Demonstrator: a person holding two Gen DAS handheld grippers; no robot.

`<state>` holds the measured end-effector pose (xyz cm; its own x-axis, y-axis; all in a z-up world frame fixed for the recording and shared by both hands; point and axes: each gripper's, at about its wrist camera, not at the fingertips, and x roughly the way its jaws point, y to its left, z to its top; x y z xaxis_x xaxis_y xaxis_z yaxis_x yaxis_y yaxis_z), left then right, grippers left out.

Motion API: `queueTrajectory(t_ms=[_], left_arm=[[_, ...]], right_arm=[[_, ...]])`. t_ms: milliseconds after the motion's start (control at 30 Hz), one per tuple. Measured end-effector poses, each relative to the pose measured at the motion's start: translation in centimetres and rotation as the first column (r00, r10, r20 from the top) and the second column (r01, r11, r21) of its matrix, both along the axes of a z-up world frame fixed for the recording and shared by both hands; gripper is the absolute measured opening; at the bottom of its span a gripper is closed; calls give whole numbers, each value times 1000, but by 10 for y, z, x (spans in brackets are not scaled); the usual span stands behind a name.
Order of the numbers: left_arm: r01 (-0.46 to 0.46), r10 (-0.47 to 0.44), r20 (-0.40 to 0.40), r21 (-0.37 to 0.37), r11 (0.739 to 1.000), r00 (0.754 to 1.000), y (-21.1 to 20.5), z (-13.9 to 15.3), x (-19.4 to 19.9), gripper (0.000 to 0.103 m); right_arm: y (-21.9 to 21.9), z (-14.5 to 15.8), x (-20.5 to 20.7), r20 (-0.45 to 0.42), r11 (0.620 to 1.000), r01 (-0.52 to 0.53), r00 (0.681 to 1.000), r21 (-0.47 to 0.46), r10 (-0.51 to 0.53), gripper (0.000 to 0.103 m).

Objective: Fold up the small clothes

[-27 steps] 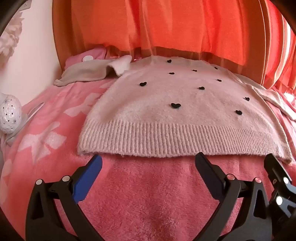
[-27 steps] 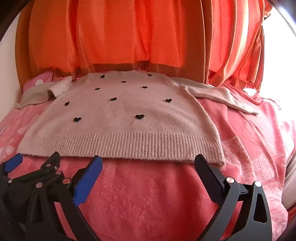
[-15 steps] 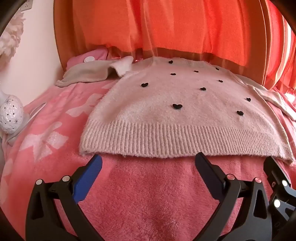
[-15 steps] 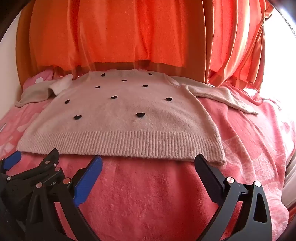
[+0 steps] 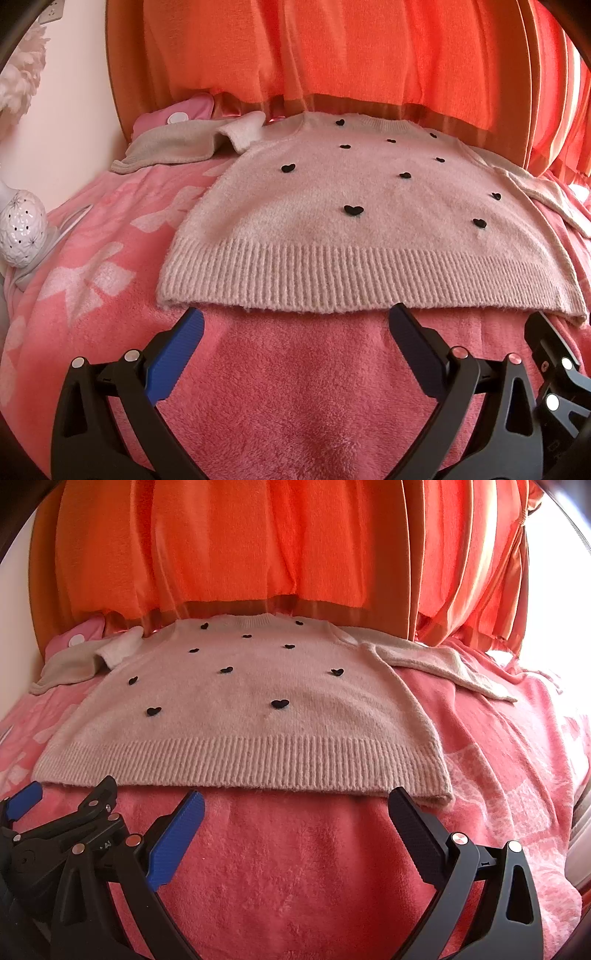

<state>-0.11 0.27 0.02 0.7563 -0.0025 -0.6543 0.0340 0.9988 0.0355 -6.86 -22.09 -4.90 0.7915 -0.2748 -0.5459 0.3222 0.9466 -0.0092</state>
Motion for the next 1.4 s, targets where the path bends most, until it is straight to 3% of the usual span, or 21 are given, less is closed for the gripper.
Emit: queueTrajectory(t_ms=[1400], left_arm=[[0,0,-2,5,1000,1000,0,-3,0,97]], right_arm=[[-3,0,2,-7,1000,1,1000,12,-1,98]])
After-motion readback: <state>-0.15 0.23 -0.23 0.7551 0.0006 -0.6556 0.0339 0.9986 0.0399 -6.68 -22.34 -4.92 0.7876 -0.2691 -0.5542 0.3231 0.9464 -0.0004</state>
